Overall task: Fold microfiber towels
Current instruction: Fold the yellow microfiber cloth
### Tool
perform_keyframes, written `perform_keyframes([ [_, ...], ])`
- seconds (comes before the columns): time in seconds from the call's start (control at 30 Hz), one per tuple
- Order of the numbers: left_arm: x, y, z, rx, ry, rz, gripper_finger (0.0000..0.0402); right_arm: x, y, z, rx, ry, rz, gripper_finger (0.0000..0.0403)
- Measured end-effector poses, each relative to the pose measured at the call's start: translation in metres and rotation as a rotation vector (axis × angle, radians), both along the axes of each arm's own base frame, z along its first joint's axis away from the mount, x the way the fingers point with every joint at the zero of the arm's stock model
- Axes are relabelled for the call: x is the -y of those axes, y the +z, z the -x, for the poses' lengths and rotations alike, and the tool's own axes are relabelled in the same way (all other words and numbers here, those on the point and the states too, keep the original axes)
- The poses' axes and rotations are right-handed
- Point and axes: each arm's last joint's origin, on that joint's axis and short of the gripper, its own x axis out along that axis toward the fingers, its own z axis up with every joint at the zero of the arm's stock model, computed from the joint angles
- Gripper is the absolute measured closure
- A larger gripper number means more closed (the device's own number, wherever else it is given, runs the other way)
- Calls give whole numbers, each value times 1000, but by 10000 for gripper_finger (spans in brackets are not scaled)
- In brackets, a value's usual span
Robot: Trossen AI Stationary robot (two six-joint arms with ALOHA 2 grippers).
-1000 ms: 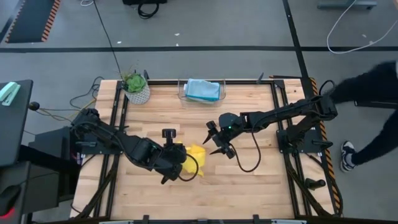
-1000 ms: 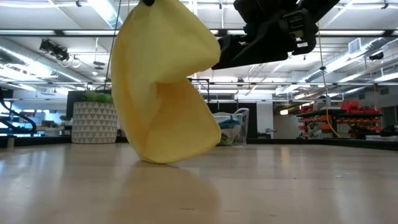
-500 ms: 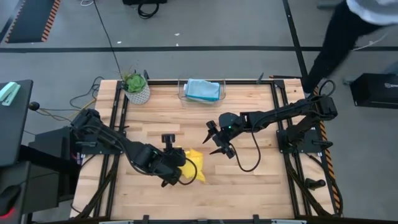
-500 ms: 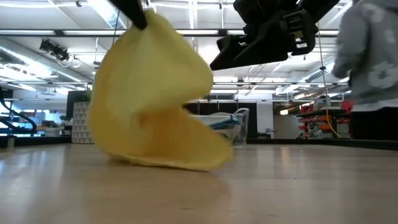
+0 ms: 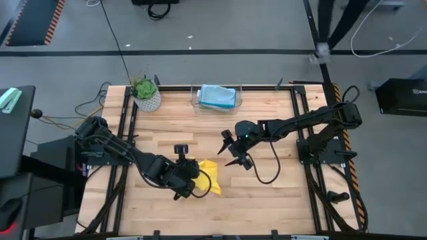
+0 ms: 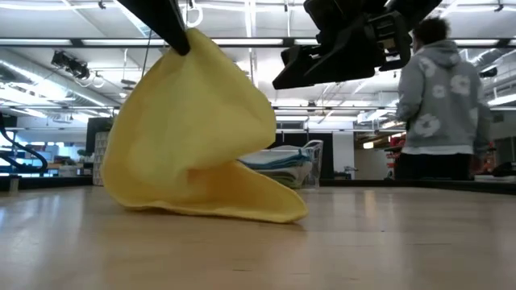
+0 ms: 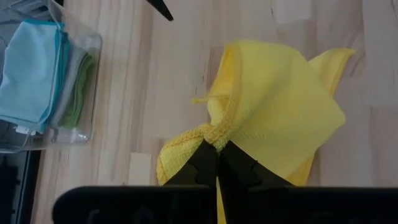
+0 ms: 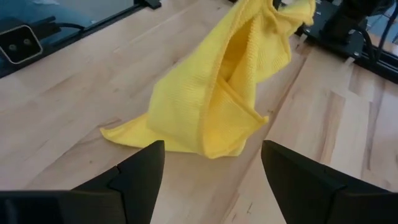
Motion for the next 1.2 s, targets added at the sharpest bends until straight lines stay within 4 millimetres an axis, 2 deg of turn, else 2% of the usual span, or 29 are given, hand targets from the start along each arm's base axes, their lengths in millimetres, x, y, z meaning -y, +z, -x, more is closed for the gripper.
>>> perform_keyframes([
  [0.27,1,1,-2,14,-30,-4,394,0,-5,2,6,9,-14,127],
  [1.2,3,2,-5,28,-59,-9,393,-1,-4,1,32,30,-22,128],
])
